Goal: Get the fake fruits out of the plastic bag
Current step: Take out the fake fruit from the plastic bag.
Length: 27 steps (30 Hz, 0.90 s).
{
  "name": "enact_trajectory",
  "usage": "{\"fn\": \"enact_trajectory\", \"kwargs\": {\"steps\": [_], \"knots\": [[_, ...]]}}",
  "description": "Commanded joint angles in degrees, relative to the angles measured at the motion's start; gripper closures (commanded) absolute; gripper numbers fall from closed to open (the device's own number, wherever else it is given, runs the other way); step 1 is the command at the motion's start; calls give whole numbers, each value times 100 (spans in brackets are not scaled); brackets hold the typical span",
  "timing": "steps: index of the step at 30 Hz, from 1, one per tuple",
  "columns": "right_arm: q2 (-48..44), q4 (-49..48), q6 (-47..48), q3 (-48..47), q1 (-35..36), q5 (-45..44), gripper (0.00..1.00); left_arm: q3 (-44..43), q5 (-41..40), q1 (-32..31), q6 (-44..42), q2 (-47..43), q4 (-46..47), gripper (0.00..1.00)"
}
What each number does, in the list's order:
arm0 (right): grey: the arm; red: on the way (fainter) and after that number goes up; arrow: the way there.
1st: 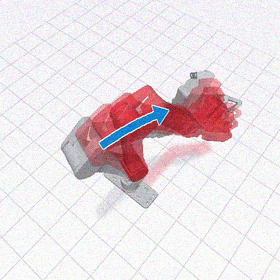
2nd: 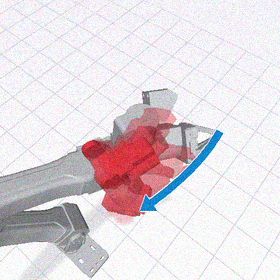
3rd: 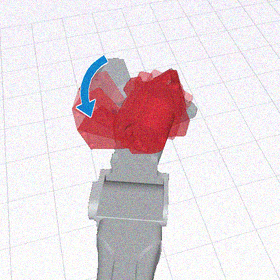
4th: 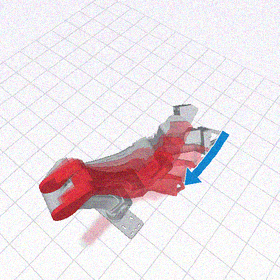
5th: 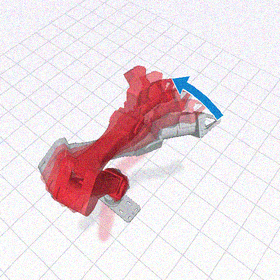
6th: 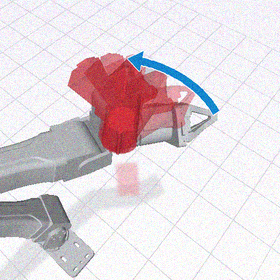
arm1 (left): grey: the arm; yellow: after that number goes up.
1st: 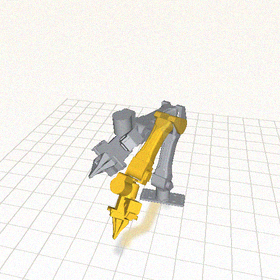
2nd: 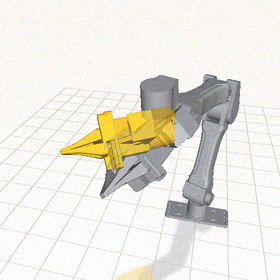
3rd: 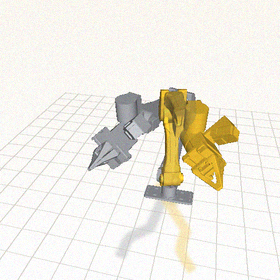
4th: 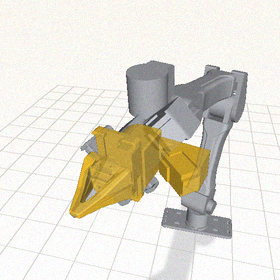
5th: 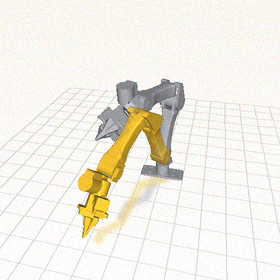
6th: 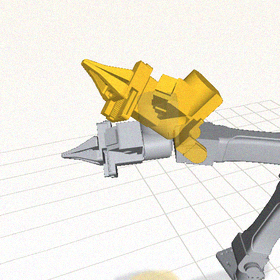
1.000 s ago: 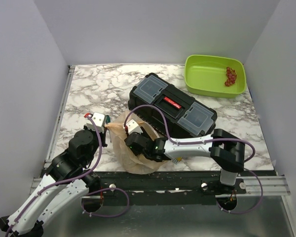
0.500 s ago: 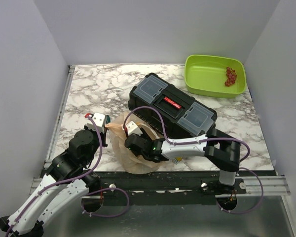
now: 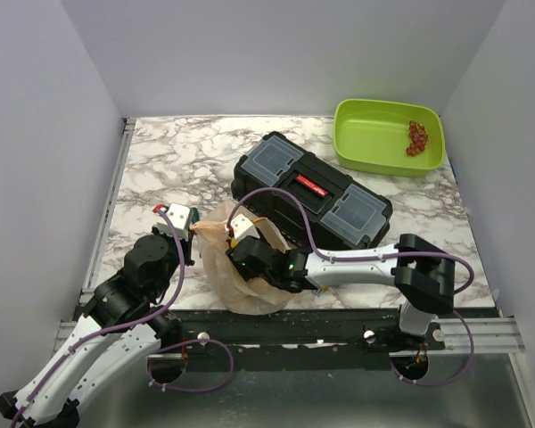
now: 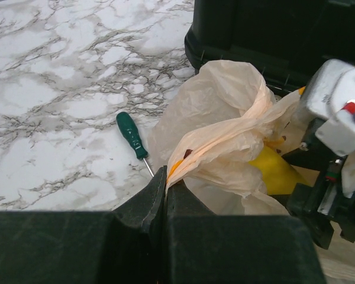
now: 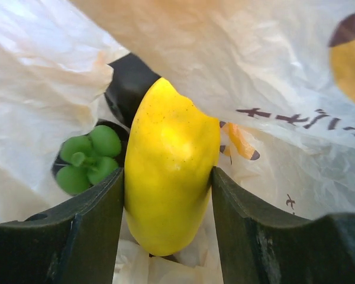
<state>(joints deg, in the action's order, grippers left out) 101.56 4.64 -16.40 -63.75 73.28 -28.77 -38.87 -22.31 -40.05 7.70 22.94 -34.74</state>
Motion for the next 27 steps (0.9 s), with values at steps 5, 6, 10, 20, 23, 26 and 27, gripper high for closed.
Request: {"fn": "enact_trajectory", "kwargs": {"steps": [5,6,10,20,23,26,27], "knots": [[-809,-677,-4,367,-20,430,81,46,136,98,-67,-61,144,100],[-886,-700,-37,388,-24,432,83,45,130,117,-67,-57,143,100],[-1221,-902,-100,593,-20,434,88,53,209,155,-81,-44,169,100],[-1957,-1102,-5,650,-19,492,99,46,240,190,-86,-9,179,100],[-2226,-1195,77,631,-21,525,99,46,242,189,-85,-18,178,100],[-2554,-1356,169,629,-16,504,99,55,252,199,-82,-24,187,100],[-2638,-1409,197,604,-18,504,99,51,259,194,-93,-19,187,100]]}}
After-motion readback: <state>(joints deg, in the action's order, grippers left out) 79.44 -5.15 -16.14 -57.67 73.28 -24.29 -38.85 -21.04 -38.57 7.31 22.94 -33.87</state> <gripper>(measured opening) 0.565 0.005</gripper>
